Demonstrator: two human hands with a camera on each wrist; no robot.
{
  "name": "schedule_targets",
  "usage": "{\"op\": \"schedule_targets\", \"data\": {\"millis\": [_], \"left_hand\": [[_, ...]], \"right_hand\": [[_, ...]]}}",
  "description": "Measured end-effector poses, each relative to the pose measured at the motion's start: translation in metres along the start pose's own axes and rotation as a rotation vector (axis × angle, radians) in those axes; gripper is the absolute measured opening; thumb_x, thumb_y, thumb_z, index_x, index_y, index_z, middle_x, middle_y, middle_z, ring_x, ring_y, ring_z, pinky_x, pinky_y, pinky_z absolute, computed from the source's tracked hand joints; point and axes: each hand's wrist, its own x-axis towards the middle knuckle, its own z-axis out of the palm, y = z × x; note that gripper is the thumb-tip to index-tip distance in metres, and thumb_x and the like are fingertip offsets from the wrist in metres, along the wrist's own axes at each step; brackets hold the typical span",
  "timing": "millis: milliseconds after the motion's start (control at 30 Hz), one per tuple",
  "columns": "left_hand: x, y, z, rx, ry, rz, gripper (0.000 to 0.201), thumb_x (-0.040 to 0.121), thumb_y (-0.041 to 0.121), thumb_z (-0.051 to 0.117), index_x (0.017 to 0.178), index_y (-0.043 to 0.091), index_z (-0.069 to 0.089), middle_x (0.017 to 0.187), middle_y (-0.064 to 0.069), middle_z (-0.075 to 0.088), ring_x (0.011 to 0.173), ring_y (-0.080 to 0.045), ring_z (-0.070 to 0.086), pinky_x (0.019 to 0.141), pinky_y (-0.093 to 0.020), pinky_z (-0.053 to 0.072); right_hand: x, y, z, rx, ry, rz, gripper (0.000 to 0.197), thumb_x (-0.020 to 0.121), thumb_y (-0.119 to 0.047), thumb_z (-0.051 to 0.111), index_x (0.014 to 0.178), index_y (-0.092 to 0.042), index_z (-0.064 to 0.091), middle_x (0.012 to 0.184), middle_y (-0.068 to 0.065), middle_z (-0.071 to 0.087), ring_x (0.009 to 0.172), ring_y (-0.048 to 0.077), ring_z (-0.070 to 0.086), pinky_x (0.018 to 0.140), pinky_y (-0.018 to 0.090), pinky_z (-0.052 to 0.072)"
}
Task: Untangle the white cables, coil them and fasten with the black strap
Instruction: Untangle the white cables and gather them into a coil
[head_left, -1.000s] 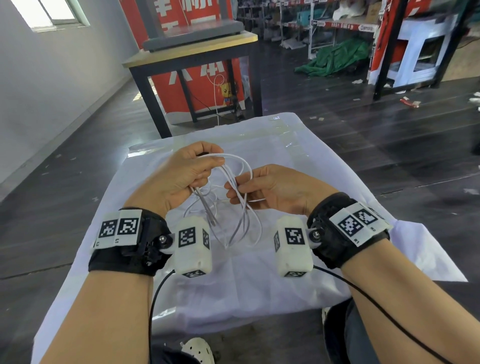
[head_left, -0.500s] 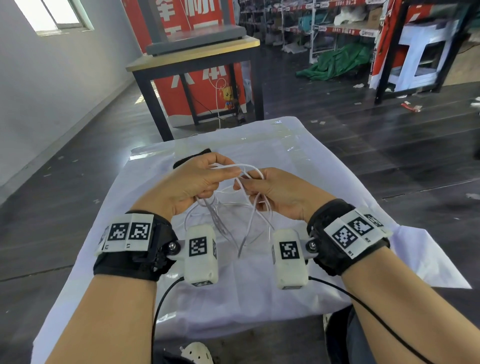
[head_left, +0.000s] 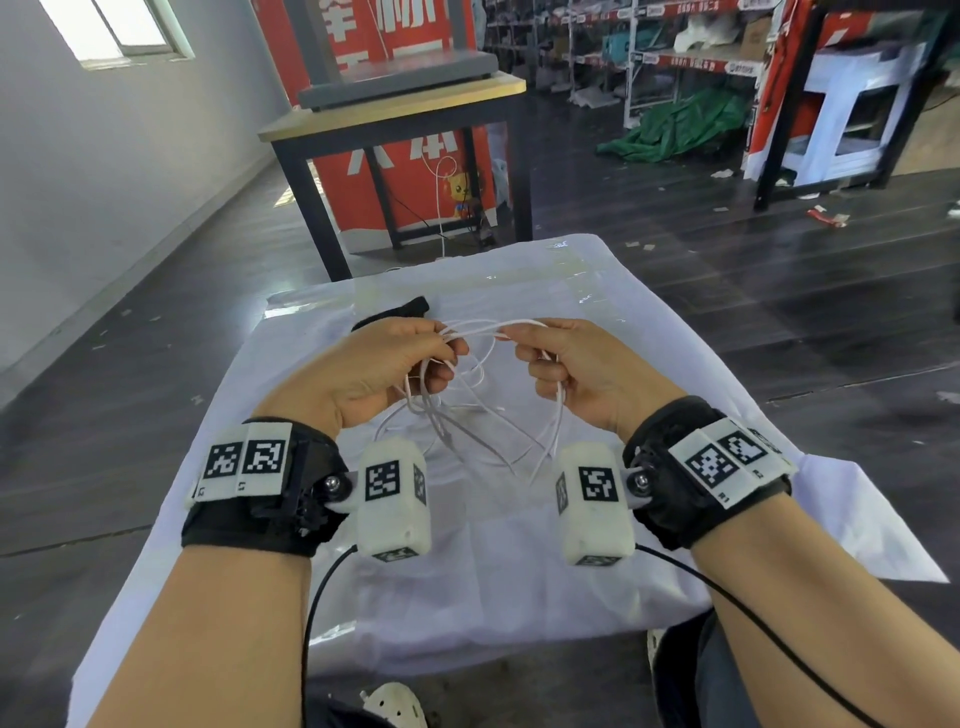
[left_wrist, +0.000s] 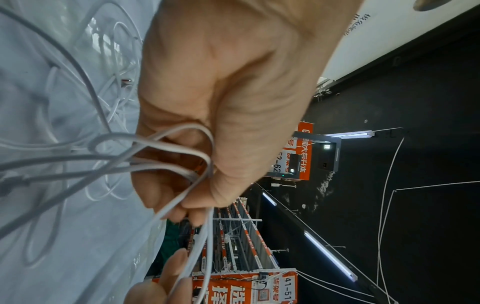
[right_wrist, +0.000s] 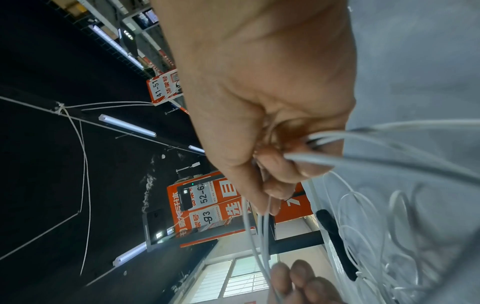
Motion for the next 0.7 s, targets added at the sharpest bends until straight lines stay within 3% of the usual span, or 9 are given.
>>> {"op": "schedule_targets", "data": {"millis": [100, 167, 200, 300, 400, 533, 600, 700], "left_hand": [[0.001, -0.001, -0.002, -0.059, 0.041, 0.028, 0.029, 0.088, -0.011, 0.044, 0.075, 0.007, 0.063, 0.070, -0.004, 0.066, 0.067, -0.013, 0.061, 0.063, -0.020, 0.055], [0.002, -0.003, -0.005, -0.089, 0.050, 0.040, 0.033, 0.086, -0.017, 0.040, 0.078, 0.006, 0.062, 0.068, -0.004, 0.068, 0.068, -0.013, 0.064, 0.068, -0.021, 0.057], [0.001, -0.004, -0.006, -0.092, 0.039, 0.044, 0.034, 0.087, -0.018, 0.040, 0.082, 0.006, 0.063, 0.070, -0.003, 0.070, 0.068, -0.012, 0.066, 0.068, -0.020, 0.058], [0.001, -0.006, -0.011, -0.051, 0.043, 0.068, 0.027, 0.091, -0.014, 0.045, 0.094, 0.007, 0.063, 0.084, -0.005, 0.073, 0.076, -0.012, 0.070, 0.070, -0.020, 0.056], [0.000, -0.005, -0.014, -0.033, 0.142, 0.091, 0.019, 0.094, -0.004, 0.051, 0.093, 0.011, 0.064, 0.087, -0.005, 0.072, 0.078, -0.013, 0.069, 0.069, -0.018, 0.057], [0.000, -0.004, -0.013, -0.031, 0.177, 0.082, 0.013, 0.094, 0.004, 0.055, 0.093, 0.013, 0.066, 0.075, -0.002, 0.068, 0.069, -0.011, 0.063, 0.057, -0.013, 0.050], [0.000, -0.004, -0.012, -0.002, 0.153, 0.052, 0.008, 0.092, 0.013, 0.060, 0.093, 0.013, 0.068, 0.064, 0.001, 0.057, 0.059, -0.009, 0.052, 0.054, -0.015, 0.045], [-0.001, -0.003, -0.012, 0.016, 0.081, 0.018, 0.013, 0.089, 0.021, 0.064, 0.091, 0.012, 0.073, 0.052, 0.003, 0.040, 0.053, -0.010, 0.038, 0.059, -0.022, 0.037]], "right_hand": [[0.001, 0.000, -0.002, 0.027, -0.051, 0.021, 0.018, 0.090, -0.003, 0.057, 0.106, -0.002, 0.065, 0.067, -0.001, 0.047, 0.047, 0.007, 0.039, 0.050, 0.018, 0.039], [0.001, 0.000, -0.001, 0.111, -0.073, 0.050, 0.017, 0.091, 0.000, 0.054, 0.104, -0.002, 0.064, 0.067, 0.002, 0.050, 0.054, 0.010, 0.049, 0.059, 0.025, 0.052], [0.000, -0.001, 0.000, 0.157, -0.073, 0.051, 0.015, 0.092, 0.001, 0.053, 0.103, -0.002, 0.063, 0.068, 0.003, 0.050, 0.054, 0.011, 0.051, 0.058, 0.024, 0.053], [-0.001, -0.003, 0.001, 0.183, -0.027, 0.023, 0.011, 0.095, 0.000, 0.051, 0.098, -0.005, 0.061, 0.070, 0.001, 0.046, 0.043, 0.005, 0.039, 0.038, 0.013, 0.035], [-0.001, -0.004, -0.002, 0.046, -0.009, -0.010, 0.007, 0.096, -0.011, 0.053, 0.094, -0.007, 0.058, 0.063, -0.002, 0.040, 0.041, 0.004, 0.026, 0.035, 0.013, 0.019], [0.002, -0.003, -0.006, 0.003, 0.042, -0.010, 0.012, 0.095, -0.010, 0.048, 0.094, -0.006, 0.059, 0.055, -0.006, 0.031, 0.043, 0.006, 0.021, 0.036, 0.016, 0.015], [0.003, -0.003, -0.006, 0.064, 0.074, -0.008, 0.018, 0.092, -0.005, 0.043, 0.090, -0.006, 0.061, 0.056, -0.004, 0.033, 0.042, 0.006, 0.025, 0.035, 0.016, 0.017], [0.003, -0.004, -0.005, 0.113, 0.132, -0.037, 0.023, 0.093, -0.003, 0.040, 0.091, -0.007, 0.062, 0.058, -0.004, 0.032, 0.040, 0.005, 0.025, 0.035, 0.015, 0.017]]}}
